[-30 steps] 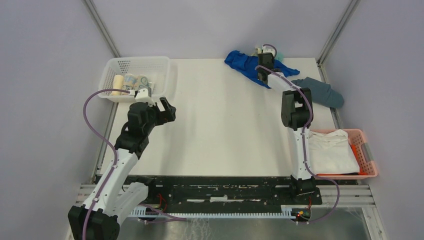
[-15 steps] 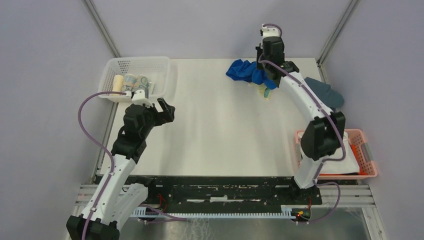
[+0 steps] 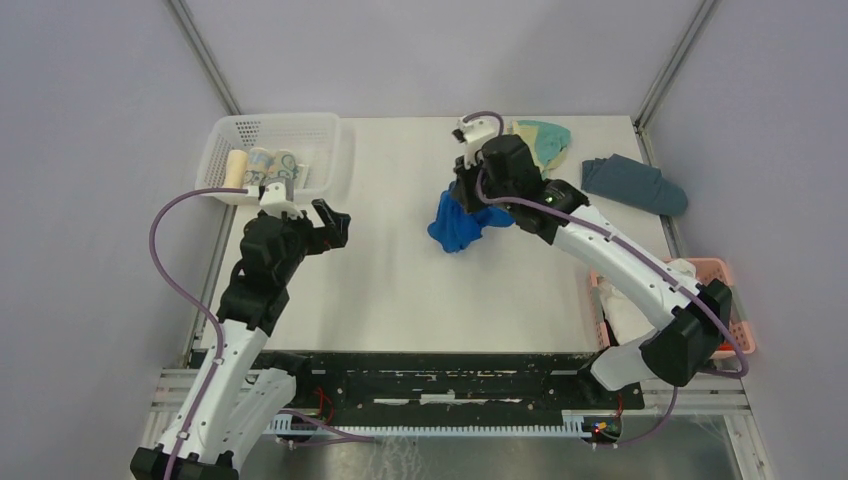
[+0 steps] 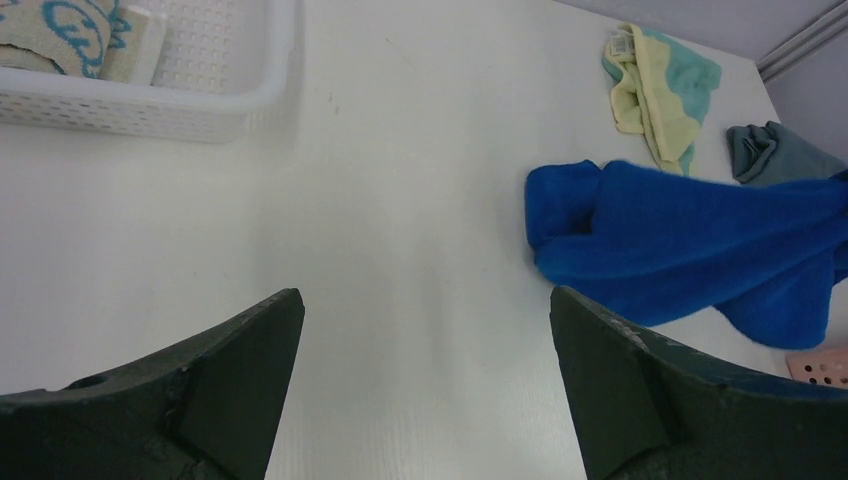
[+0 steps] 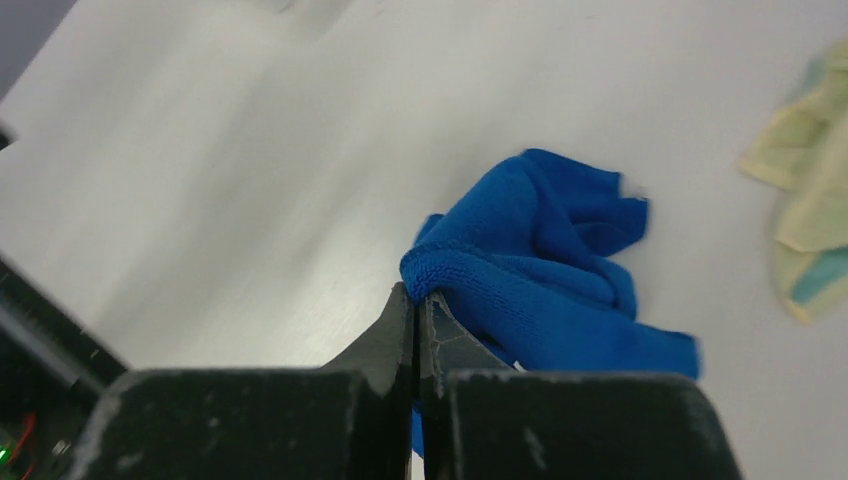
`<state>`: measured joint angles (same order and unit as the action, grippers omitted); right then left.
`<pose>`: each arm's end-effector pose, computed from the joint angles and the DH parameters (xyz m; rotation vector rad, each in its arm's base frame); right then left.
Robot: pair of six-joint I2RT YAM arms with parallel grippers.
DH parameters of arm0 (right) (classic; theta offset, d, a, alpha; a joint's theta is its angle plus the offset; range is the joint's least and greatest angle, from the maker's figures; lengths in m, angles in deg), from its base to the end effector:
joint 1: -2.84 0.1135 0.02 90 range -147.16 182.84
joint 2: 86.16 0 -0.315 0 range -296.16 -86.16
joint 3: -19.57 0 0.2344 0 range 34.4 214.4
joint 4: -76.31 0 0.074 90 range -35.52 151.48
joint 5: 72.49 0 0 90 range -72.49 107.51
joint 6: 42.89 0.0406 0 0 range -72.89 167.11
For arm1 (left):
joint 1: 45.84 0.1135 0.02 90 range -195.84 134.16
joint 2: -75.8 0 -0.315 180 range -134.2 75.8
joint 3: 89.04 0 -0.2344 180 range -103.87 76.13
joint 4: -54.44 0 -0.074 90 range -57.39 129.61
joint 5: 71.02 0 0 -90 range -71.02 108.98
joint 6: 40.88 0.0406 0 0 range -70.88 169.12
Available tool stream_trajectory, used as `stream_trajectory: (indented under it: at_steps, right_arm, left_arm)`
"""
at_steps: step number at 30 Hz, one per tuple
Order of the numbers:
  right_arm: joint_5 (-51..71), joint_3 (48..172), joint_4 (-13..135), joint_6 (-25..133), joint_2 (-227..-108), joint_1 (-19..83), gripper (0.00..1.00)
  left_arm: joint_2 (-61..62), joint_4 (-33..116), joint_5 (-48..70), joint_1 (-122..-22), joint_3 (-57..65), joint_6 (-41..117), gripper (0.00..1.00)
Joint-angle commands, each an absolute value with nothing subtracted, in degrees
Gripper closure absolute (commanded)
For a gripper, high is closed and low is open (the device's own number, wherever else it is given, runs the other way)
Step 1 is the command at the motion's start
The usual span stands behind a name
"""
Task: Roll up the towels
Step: Place the towel at the center of the board.
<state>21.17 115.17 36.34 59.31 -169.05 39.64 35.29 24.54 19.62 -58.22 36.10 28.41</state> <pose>0.2510 0.1845 0.4252 -0.4031 2.0386 0.4649 0.1154 -0.0249 0.3455 -0.1430 1.8548 -0.3925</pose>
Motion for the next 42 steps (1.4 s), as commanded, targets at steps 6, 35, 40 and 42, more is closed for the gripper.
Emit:
stream_trajectory:
  at_steps: [6, 35, 40, 42]
  right_arm:
    - [7.89, 124.27, 39.76, 59.57, -165.74, 49.35, 0.97]
    - [29.13, 92.47, 29.40, 65.39, -159.61, 39.41, 0.33]
    - [26.74, 93.88, 34.05, 67.59, -167.35, 32.07, 0.33]
    - [27.13, 95.01, 35.50, 68.56, -170.76, 29.89, 0.33]
  left_arm:
    - [36.10, 24.84, 17.60, -58.41, 33.34, 26.33, 0.01]
    - [16.13, 16.31, 8.26, -63.66, 36.41, 20.61, 0.07]
    - [8.53, 16.52, 12.35, -71.40, 36.18, 19.38, 0.07]
    - [5.68, 16.54, 13.37, -73.81, 35.99, 19.03, 0.07]
